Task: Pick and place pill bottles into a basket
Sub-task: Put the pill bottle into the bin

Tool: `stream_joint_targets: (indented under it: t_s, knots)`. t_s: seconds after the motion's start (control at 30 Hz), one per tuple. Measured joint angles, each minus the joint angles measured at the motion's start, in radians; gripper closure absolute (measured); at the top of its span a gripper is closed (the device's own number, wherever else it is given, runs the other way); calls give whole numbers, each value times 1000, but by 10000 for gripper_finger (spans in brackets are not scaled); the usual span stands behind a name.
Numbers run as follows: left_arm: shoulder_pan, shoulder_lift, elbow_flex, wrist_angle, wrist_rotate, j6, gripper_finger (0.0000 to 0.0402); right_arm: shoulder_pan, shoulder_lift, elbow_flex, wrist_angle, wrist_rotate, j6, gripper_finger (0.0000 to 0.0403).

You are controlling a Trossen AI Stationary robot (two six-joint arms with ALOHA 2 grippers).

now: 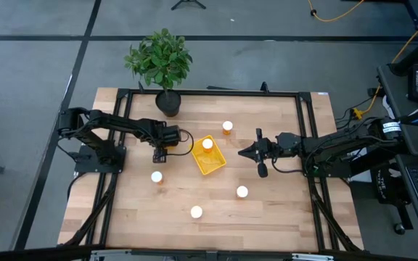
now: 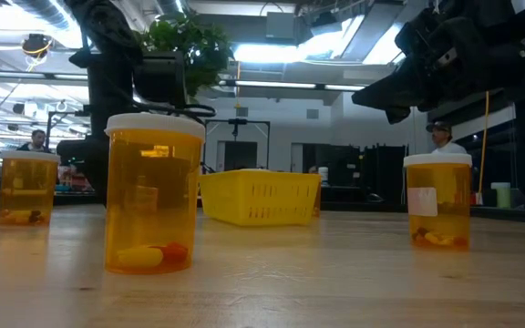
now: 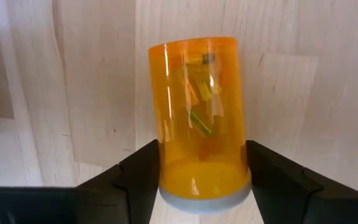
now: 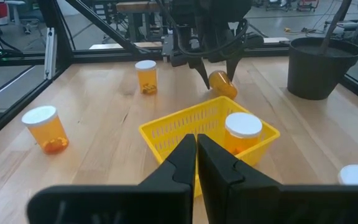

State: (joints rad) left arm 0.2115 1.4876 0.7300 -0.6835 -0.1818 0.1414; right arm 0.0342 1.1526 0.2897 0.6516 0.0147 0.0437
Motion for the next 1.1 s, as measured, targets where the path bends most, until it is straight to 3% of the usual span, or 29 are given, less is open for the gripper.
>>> stream_joint_targets:
  t_s: [0.3,0.63,1.1]
  knots:
    - [0,0,22,-76,1,1,186,0,0,0,-1,0,-2,382]
    - [-7,-1,179,-213,1,-7,185,0,0,0,0,0,-1,382]
    - [-148,-2,377,-251,-2,28,185,0,0,0,74,1,5,382]
